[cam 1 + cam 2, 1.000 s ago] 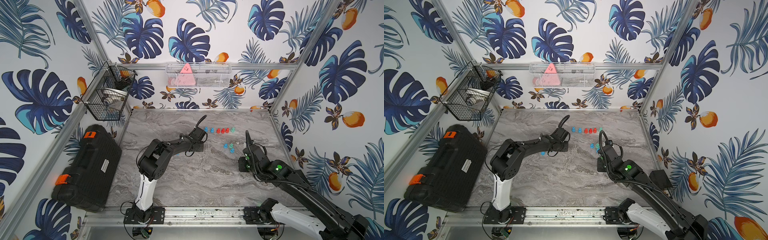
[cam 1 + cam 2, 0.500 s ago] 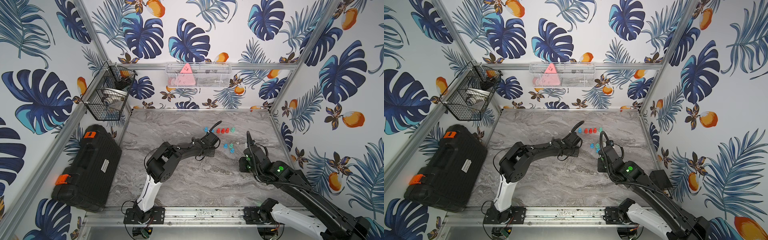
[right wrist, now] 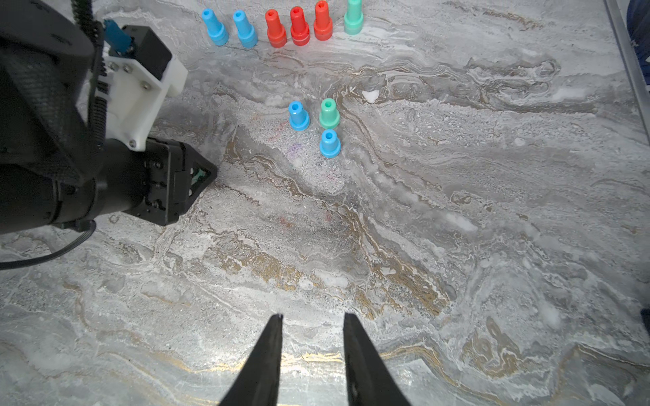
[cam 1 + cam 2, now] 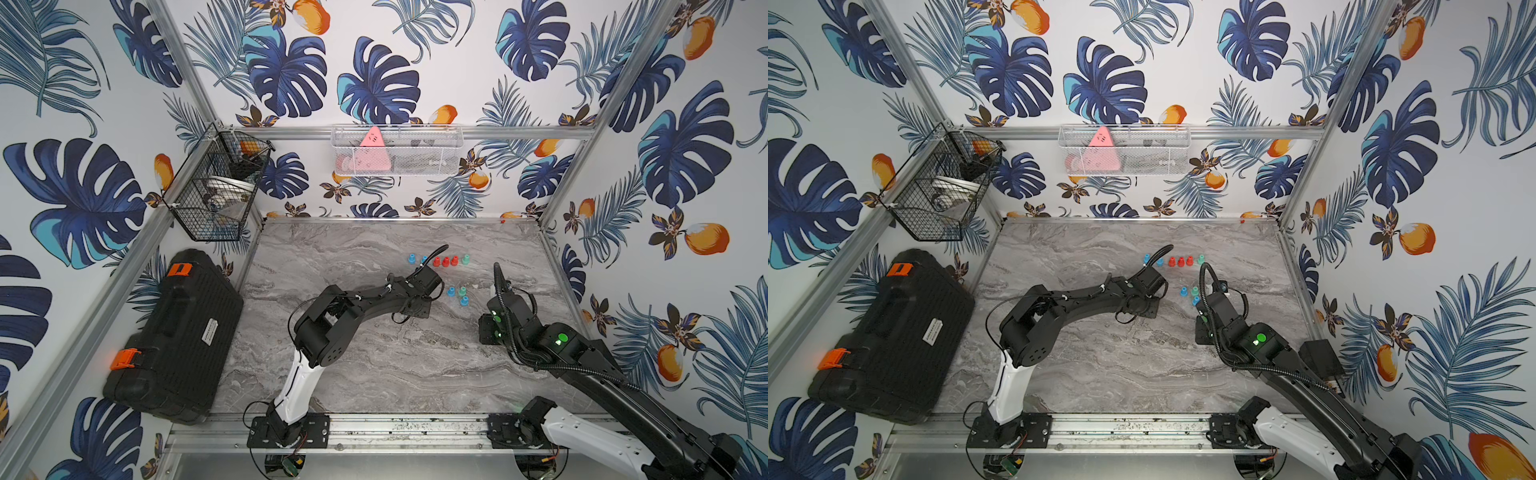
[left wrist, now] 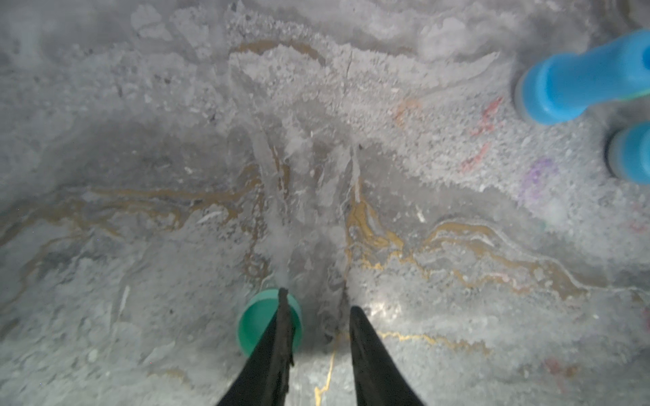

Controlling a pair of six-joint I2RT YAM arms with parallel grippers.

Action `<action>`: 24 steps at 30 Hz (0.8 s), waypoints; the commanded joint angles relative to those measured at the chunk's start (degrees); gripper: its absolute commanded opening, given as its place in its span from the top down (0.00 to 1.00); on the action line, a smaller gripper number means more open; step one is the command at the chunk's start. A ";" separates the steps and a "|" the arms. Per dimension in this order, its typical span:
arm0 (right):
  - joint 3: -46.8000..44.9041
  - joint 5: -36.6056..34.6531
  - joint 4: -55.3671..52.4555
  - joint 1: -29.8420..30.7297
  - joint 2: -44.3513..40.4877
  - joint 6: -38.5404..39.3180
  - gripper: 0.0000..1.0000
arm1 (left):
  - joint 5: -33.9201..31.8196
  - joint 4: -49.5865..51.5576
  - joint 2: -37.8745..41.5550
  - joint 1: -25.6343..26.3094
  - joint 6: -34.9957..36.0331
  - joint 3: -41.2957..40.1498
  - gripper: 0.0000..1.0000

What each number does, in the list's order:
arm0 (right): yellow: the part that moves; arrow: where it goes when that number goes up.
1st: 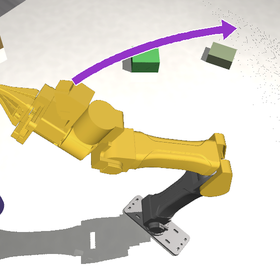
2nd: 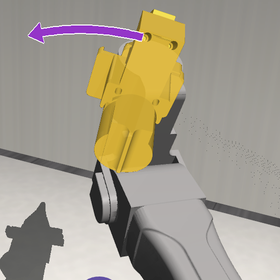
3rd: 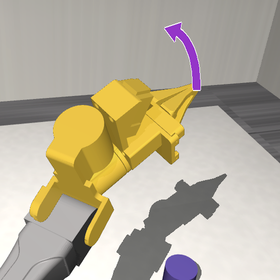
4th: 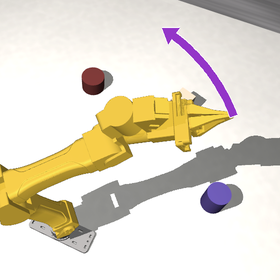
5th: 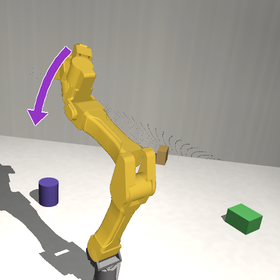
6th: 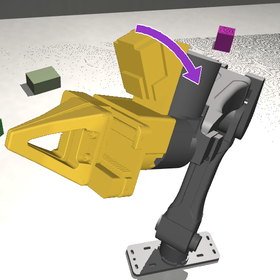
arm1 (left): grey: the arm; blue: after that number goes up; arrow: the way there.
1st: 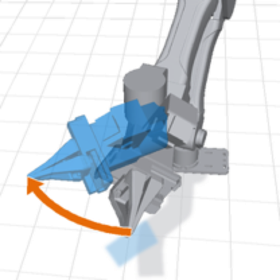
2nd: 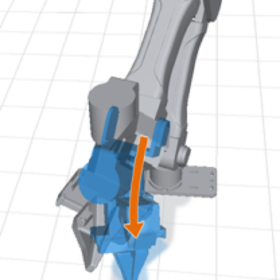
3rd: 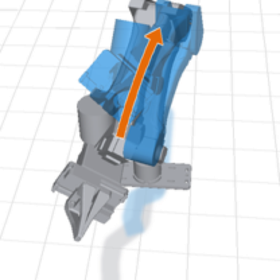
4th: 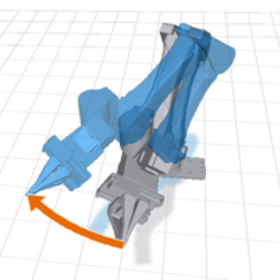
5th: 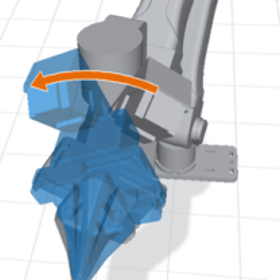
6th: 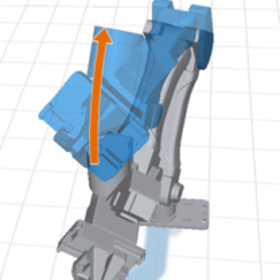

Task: Close the stamp cap
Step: Move the cover to the center of the board.

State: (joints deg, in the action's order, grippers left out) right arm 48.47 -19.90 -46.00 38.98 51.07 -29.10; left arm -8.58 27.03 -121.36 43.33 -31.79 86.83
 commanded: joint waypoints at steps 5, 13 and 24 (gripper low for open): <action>0.09 -1.24 -0.85 0.36 -0.21 -0.87 0.67 | -0.62 3.65 3.02 0.02 0.28 2.84 0.63; 0.14 -1.45 -0.92 0.32 0.26 -0.93 0.67 | -2.31 5.96 8.01 0.01 2.03 2.97 0.62; 0.22 -1.68 -1.02 0.36 0.52 -1.13 0.67 | -1.82 4.89 8.12 0.00 2.00 1.13 0.62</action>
State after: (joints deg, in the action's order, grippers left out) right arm 48.47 -20.64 -46.09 39.29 51.46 -29.50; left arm -10.26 32.18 -113.25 43.35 -30.02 87.79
